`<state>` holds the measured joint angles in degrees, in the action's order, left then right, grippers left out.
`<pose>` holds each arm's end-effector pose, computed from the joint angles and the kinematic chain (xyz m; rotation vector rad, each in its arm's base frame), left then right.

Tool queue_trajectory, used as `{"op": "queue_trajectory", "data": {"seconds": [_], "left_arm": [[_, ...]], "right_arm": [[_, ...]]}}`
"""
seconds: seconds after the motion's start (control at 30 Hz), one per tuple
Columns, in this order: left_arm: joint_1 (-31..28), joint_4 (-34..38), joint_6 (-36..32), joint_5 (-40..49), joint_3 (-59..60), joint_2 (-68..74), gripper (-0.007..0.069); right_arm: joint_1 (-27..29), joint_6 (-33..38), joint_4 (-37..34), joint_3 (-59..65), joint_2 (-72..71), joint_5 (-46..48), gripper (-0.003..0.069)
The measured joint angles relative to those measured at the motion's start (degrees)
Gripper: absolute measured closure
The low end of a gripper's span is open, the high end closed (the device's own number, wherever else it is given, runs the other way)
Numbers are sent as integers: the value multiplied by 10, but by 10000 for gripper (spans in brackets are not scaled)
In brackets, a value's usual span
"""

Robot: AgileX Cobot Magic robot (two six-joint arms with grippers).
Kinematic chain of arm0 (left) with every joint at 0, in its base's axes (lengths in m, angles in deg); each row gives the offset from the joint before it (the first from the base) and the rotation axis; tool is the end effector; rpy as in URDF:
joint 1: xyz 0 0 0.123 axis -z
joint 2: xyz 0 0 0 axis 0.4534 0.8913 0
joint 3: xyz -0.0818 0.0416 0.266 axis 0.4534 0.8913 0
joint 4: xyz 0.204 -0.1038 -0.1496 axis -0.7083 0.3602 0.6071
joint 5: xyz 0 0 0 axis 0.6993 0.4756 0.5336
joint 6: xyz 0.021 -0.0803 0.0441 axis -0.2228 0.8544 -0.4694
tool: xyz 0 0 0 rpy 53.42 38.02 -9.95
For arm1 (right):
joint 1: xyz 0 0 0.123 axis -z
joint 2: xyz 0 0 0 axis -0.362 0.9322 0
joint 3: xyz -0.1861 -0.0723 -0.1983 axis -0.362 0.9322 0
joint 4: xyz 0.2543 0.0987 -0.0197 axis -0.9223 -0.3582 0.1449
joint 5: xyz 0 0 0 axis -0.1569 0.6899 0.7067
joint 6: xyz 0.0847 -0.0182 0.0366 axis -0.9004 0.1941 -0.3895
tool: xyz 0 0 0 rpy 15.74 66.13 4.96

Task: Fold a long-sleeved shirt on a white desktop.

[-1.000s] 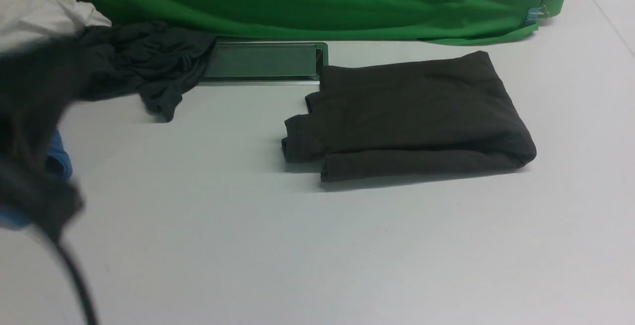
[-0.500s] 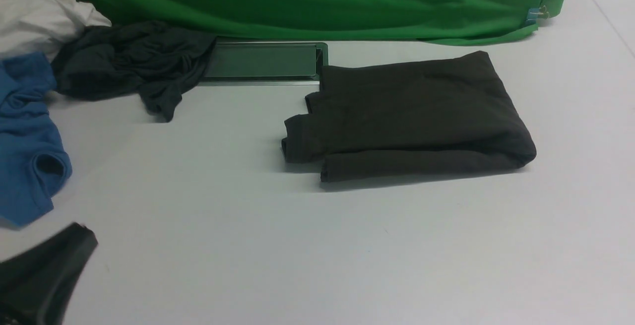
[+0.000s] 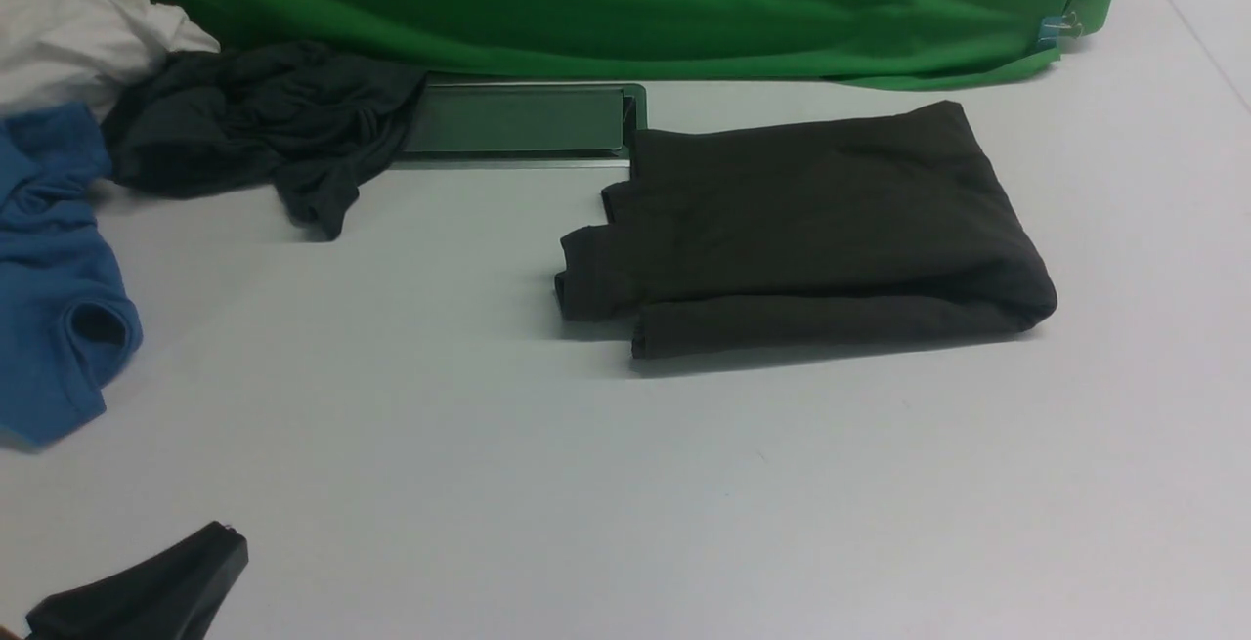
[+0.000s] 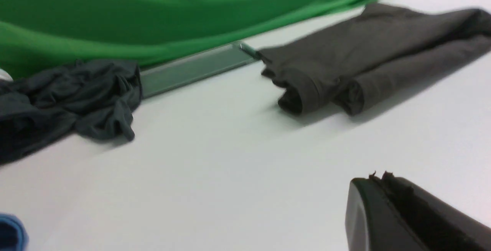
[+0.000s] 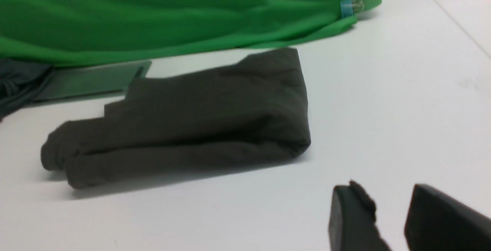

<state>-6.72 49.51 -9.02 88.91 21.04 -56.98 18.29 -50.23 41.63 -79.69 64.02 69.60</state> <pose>0.0860 -0.0338 0.1868 0.4789 1.6928 -0.1436 0.0919 0.0073 0.2428 0.1049 1.8687 0.1892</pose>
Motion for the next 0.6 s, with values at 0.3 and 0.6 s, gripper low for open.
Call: {"op": "queue_trajectory", "data": {"seconds": [0.3,0.6], "left_arm": [[0,-6,0,8,0,0,608],[0,-47,0,8,1,0,608]], "right_arm": [[4,31,24,16,-42,-21,459],[18,105,27,139,-111,-112,638]]}}
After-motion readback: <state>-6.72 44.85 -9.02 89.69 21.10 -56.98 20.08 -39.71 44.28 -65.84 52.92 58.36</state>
